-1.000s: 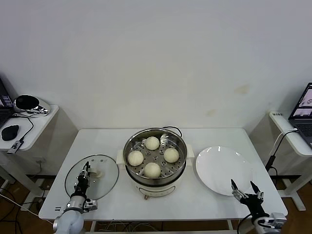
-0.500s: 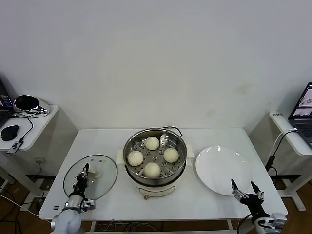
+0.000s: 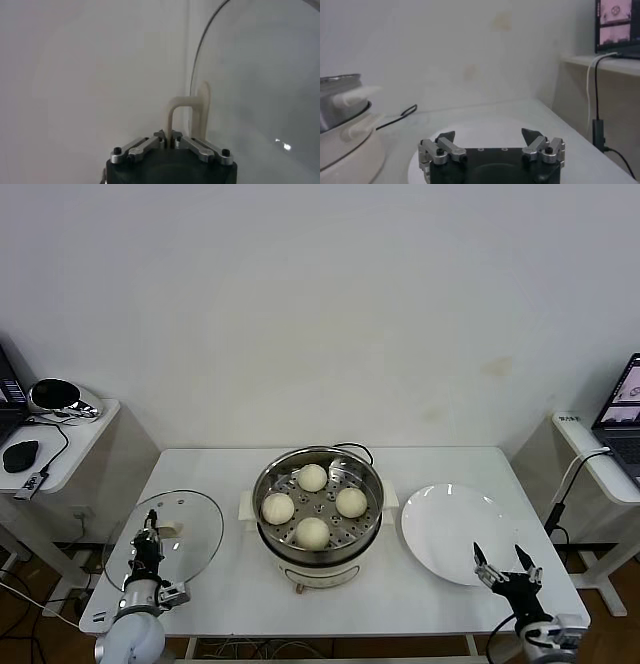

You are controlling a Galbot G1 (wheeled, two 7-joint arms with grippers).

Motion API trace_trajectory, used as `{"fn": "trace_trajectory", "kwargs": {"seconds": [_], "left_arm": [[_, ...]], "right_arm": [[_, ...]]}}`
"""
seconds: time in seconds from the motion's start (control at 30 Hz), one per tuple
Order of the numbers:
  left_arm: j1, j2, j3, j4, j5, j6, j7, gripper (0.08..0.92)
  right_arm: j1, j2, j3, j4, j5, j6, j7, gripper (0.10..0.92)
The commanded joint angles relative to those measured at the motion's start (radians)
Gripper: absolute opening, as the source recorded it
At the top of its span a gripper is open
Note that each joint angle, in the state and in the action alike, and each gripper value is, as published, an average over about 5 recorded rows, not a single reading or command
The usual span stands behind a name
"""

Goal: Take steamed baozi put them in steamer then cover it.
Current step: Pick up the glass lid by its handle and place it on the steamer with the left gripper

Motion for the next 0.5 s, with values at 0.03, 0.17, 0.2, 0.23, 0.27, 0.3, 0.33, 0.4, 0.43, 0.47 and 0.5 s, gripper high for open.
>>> {"fn": "trace_trajectory", "kwargs": {"seconds": [0.03, 0.17, 0.2, 0.23, 0.27, 0.3, 0.33, 0.4, 0.43, 0.47, 0.5], "left_arm": [[0.145, 0.01, 0.017, -0.369, 0.111, 0.39, 0.143, 0.137], [0.116, -0.002, 0.039, -0.439, 0.213, 0.494, 0.259, 0.137], [0.105, -0.007, 0.038, -0.453, 0.227, 0.5, 0.285, 0.137], [0.09, -0.012, 0.039, -0.468, 0.243, 0.505, 0.313, 0.137], [0.075, -0.016, 0.043, -0.482, 0.259, 0.509, 0.342, 0.137], [0.062, -0.019, 0.05, -0.492, 0.271, 0.512, 0.364, 0.137], [0.044, -0.024, 0.065, -0.5, 0.284, 0.516, 0.383, 0.137], [0.01, -0.038, 0.099, -0.507, 0.307, 0.522, 0.408, 0.137], [-0.008, -0.049, 0.119, -0.505, 0.316, 0.524, 0.413, 0.137], [-0.029, -0.063, 0.14, -0.501, 0.325, 0.525, 0.418, 0.137], [-0.046, -0.077, 0.159, -0.496, 0.332, 0.524, 0.421, 0.137]], "right_arm": [[0.025, 0.008, -0.001, 0.021, -0.027, -0.004, 0.014, 0.823], [0.031, 0.014, -0.012, 0.024, -0.048, -0.01, 0.014, 0.823], [0.03, 0.016, -0.015, 0.027, -0.055, -0.012, 0.014, 0.823], [0.028, 0.019, -0.016, 0.029, -0.063, -0.013, 0.013, 0.823], [0.026, 0.022, -0.016, 0.031, -0.07, -0.015, 0.015, 0.823], [0.025, 0.025, -0.016, 0.031, -0.077, -0.018, 0.017, 0.823], [0.025, 0.03, -0.016, 0.03, -0.085, -0.02, 0.02, 0.823], [0.025, 0.039, -0.017, 0.027, -0.097, -0.023, 0.026, 0.823], [0.025, 0.045, -0.018, 0.027, -0.101, -0.023, 0.028, 0.823], [0.024, 0.051, -0.02, 0.027, -0.105, -0.024, 0.03, 0.823], [0.022, 0.056, -0.023, 0.028, -0.109, -0.024, 0.031, 0.823]]}}
